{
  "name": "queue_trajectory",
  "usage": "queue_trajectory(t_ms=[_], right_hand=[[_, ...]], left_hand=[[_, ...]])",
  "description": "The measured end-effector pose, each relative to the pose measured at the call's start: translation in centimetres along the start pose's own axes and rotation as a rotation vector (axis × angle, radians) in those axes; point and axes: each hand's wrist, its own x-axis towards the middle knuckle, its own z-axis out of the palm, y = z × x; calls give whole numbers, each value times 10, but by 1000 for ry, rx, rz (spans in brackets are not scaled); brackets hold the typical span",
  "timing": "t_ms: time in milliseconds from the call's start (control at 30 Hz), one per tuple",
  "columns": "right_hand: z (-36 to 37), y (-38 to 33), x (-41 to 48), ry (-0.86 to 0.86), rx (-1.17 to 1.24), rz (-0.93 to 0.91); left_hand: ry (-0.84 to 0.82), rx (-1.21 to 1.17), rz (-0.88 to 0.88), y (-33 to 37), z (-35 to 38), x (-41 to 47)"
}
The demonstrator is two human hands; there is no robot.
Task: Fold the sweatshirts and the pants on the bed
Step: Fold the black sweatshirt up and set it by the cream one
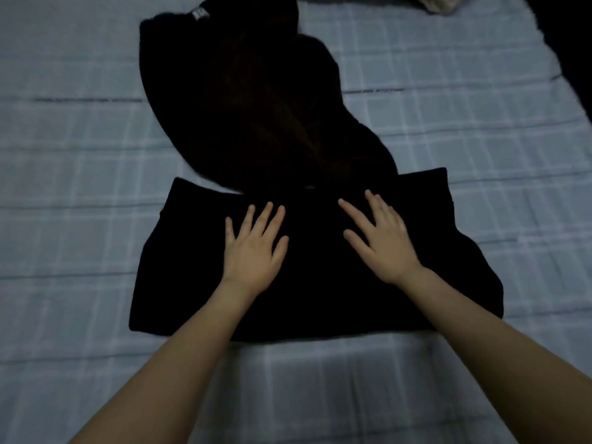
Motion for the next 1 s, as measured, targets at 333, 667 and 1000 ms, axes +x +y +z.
queue_trajectory(t_ms=[333, 667, 1000], right_hand=[[22, 44, -24, 107, -106, 2], [-26, 9, -58, 182, 181, 134], [14, 11, -185, 553, 888, 971]], left_hand=[[6, 137, 217, -90, 8, -21], [119, -74, 78, 9, -46, -48], [37, -140, 160, 117, 17, -36]])
